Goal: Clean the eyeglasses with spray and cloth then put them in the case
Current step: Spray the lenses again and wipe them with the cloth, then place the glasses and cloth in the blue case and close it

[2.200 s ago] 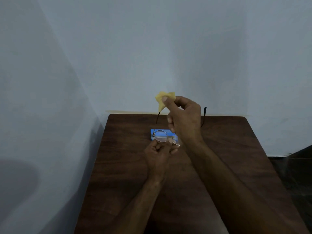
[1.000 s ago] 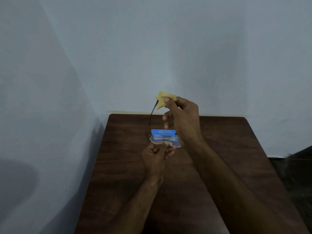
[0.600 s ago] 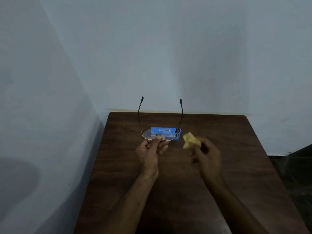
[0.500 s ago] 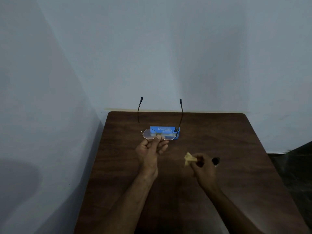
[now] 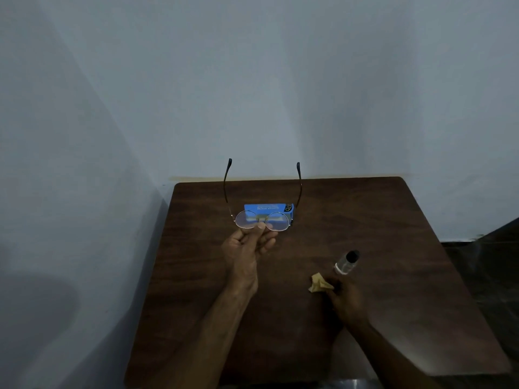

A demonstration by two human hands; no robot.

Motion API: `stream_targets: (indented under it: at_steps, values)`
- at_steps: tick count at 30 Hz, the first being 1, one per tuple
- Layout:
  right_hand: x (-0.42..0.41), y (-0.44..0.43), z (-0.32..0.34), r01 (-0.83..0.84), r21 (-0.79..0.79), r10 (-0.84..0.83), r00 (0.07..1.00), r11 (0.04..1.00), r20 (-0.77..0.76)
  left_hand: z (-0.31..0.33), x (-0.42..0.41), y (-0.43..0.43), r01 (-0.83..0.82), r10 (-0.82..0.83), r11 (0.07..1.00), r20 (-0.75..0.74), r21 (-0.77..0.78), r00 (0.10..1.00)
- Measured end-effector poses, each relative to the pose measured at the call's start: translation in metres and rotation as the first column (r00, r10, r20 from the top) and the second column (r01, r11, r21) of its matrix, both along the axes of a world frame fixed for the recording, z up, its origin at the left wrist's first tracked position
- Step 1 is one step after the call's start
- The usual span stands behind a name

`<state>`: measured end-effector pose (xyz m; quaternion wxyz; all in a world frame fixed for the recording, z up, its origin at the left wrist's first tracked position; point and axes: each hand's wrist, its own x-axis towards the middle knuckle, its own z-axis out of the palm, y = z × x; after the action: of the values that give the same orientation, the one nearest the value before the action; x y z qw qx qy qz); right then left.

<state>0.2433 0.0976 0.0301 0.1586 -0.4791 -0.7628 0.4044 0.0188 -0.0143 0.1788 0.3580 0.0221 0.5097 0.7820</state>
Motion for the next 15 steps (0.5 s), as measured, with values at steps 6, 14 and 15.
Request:
stream_targets:
  at_steps: [6, 14, 15]
  values:
    - [-0.018, -0.033, 0.065, 0.202, 0.153, -0.162, 0.958, 0.968, -0.237, 0.001, 0.008, 0.001, 0.006, -0.006, 1.0, 0.003, 0.004, 1.0]
    - [-0.087, -0.025, 0.192, 0.251, 0.447, 0.063, 0.814, 0.858, -0.577, 0.004, 0.023, 0.005, -0.025, 0.025, 1.0, -0.041, -0.014, 0.999]
    - [-0.092, -0.023, 0.194, 0.249, 0.479, 0.084, 0.816, 0.842, -0.573, 0.006, 0.024, 0.005, -0.028, 0.028, 1.0, -0.045, -0.013, 0.999]
